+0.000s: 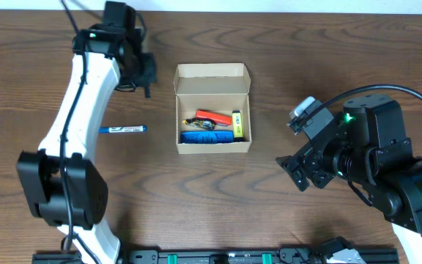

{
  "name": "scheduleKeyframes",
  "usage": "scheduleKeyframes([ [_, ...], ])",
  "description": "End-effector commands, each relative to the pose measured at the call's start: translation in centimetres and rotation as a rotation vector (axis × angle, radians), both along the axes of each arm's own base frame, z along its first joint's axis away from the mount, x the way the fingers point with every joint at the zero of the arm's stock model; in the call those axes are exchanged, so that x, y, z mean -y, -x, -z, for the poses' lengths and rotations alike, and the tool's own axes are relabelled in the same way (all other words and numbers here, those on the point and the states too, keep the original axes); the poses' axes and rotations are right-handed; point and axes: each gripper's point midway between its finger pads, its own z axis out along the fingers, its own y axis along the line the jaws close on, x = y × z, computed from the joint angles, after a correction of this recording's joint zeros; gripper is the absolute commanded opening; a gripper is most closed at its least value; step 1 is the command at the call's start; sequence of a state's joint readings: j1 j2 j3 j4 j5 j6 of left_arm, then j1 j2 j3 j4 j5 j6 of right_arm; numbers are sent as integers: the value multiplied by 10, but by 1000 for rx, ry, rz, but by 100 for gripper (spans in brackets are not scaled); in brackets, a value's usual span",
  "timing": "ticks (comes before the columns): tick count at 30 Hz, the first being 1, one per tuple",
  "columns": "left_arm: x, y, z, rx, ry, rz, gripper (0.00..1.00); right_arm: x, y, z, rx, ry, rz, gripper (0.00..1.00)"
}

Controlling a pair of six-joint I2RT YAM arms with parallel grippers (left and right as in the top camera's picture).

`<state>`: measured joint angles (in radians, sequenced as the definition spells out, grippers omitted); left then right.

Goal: Pack container
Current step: 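Lower the black-capped marker into the box and release it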

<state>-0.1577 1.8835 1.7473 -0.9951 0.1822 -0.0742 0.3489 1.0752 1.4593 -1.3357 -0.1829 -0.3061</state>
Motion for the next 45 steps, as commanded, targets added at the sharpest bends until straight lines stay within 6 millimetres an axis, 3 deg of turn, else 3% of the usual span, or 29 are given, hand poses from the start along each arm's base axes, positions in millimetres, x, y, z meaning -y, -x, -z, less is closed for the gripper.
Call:
scheduleKeyframes([
  [1, 40, 16, -27, 113, -48, 421, 6, 2, 0, 0, -2, -2, 10, 99],
  [6, 86, 54, -27, 133, -122, 839, 6, 2, 0, 0, -2, -2, 10, 99],
  [11, 116, 94, -16, 115, -185, 1236, 6, 2, 0, 0, -2, -2, 10, 99],
  [16, 134, 109, -13, 153, -218, 1458, 6, 2, 0, 0, -2, -2, 10, 99],
  [21, 139, 105, -4, 164, -230, 1514, 6, 2, 0, 0, -2, -2, 10, 99],
  [38, 130, 96, 77, -64, -250, 1580, 6, 2, 0, 0, -2, -2, 10, 99],
  [45, 130, 97, 80, -75, -247, 1577, 27, 2, 0, 0, -2, -2, 10, 99],
])
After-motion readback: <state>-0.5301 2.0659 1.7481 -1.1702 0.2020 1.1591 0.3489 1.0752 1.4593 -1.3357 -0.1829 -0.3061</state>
